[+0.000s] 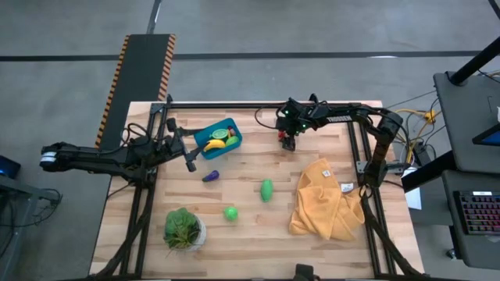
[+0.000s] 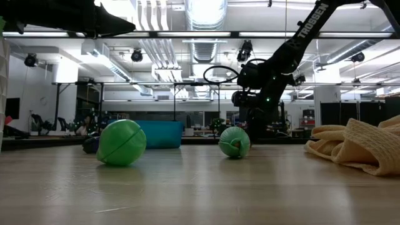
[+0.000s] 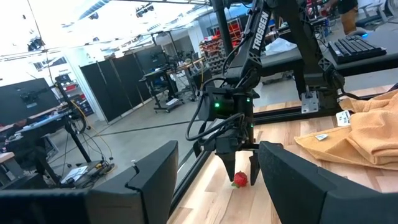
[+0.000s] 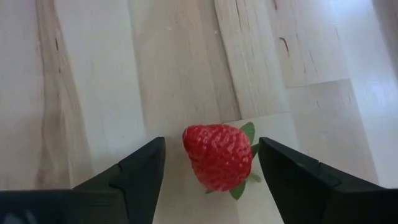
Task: Pick and placing Produce into tupperware
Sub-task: Put the strawberry into the blue bin, then put the large corn into the blue bin
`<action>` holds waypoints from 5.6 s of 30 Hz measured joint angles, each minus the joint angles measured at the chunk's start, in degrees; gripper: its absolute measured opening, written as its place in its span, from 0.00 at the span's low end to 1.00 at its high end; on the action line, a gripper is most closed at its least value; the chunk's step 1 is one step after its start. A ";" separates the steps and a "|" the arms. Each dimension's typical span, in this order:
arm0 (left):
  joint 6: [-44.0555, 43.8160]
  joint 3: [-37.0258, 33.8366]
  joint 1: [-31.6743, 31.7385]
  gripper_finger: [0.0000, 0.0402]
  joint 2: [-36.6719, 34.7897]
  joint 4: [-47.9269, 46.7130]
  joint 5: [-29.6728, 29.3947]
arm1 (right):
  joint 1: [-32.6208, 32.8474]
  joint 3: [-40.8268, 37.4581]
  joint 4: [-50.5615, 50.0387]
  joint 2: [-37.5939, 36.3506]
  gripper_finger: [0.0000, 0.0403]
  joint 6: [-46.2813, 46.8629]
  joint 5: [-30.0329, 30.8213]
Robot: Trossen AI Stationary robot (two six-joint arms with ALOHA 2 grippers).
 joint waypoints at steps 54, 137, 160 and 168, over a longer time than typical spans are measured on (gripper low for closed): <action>0.00 -0.02 0.00 0.52 -0.02 -0.03 0.00 | 0.13 8.31 -0.37 -0.74 0.34 3.91 -10.85; -0.02 0.04 -0.01 0.52 -0.33 -0.25 0.02 | 8.37 62.77 -16.83 30.17 0.33 17.66 -8.04; -0.01 0.04 0.00 0.52 -0.31 -0.35 0.01 | 8.61 62.69 -16.81 30.34 0.38 16.48 -8.50; -0.02 0.04 0.01 0.52 -0.33 -0.17 0.02 | 8.90 62.69 -16.79 30.34 0.44 16.25 -8.52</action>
